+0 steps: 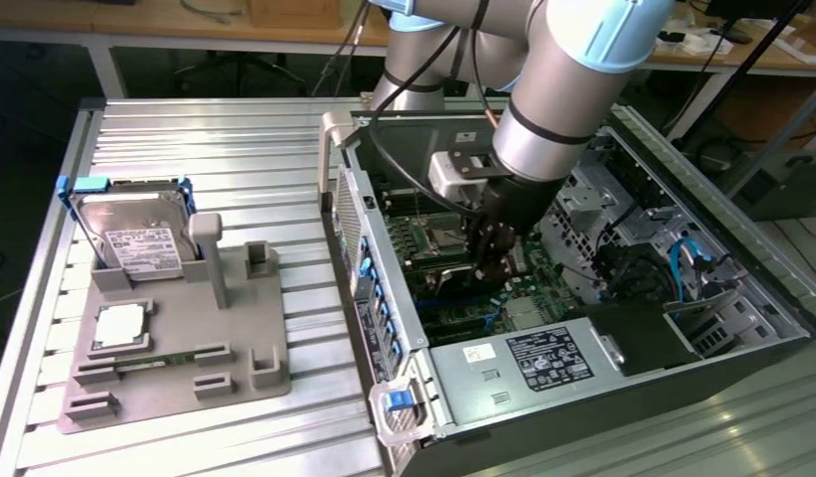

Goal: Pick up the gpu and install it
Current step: 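Insert the gpu into the slot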

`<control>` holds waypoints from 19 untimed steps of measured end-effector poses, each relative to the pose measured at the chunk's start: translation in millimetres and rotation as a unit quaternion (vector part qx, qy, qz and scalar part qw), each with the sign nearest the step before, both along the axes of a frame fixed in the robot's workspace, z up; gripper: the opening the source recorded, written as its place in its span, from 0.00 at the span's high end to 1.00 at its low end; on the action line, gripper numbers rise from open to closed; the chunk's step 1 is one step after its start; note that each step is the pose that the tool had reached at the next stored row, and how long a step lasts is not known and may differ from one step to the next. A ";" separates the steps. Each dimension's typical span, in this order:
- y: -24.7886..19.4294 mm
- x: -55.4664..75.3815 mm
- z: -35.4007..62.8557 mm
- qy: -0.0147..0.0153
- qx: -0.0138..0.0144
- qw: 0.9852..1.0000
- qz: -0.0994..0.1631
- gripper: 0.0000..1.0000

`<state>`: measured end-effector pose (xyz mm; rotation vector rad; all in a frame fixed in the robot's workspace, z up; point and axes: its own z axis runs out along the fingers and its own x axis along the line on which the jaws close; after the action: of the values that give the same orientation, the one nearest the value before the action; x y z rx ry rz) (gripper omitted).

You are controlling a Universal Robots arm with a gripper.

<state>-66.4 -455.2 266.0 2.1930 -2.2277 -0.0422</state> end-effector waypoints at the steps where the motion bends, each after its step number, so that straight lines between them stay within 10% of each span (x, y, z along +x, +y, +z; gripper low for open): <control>1: 0.0 -0.1 -0.4 0.000 0.000 1.000 0.000 0.73; 19: 0.0 -2.6 -3.5 0.000 0.000 1.000 -0.001 0.73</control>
<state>-69.0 -455.2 262.5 2.1898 -2.2305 -0.0420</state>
